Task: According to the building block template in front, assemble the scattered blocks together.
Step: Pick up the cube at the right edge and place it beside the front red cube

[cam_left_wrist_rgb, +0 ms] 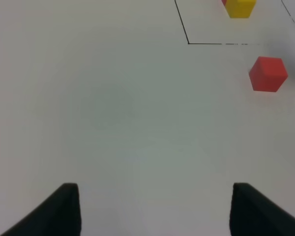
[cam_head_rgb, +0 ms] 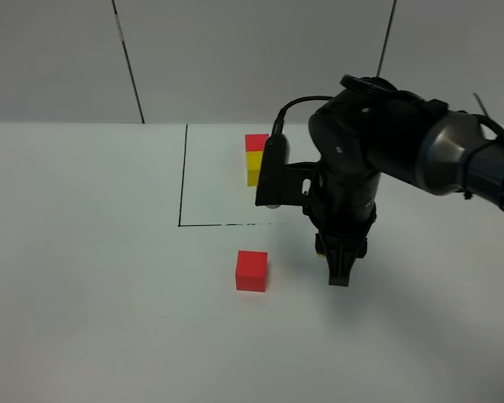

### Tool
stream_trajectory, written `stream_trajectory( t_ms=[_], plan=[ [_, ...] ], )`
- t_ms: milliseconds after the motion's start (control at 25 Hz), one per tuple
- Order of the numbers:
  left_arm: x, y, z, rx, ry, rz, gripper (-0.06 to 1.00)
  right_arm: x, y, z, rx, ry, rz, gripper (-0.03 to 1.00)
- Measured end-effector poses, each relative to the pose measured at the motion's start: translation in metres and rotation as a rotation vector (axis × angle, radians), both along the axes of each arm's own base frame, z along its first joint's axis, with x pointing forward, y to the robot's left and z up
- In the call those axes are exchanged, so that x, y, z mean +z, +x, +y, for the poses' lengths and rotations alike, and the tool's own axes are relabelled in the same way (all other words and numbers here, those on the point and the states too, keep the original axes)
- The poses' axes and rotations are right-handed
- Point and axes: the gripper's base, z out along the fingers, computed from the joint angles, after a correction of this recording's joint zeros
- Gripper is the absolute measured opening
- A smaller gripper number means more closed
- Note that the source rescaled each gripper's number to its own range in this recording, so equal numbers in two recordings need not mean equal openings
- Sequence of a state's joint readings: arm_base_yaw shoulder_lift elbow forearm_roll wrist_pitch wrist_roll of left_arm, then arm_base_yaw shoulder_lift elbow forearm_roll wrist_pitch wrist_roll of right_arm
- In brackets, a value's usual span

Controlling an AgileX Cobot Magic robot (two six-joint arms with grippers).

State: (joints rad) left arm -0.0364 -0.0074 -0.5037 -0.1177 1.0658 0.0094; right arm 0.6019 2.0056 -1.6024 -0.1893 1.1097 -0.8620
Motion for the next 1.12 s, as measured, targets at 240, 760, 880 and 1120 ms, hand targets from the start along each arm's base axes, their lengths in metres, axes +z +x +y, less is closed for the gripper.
stream_trajectory(
  t_ms=[240, 760, 880, 1120],
  plan=[
    [0.000, 0.000, 0.000, 0.000, 0.000, 0.000, 0.38, -0.032, 0.013, 0.015, 0.044, -0.048, 0.072, 0.00],
    [0.000, 0.000, 0.000, 0.000, 0.000, 0.000, 0.38, -0.078, 0.013, 0.034, 0.082, -0.024, 0.165, 0.00],
    [0.000, 0.000, 0.000, 0.000, 0.000, 0.000, 0.38, -0.080, 0.015, 0.039, 0.096, -0.015, 0.160, 0.00],
    [0.000, 0.000, 0.000, 0.000, 0.000, 0.000, 0.38, -0.091, 0.026, 0.050, 0.093, 0.001, 0.160, 0.00]
  ],
)
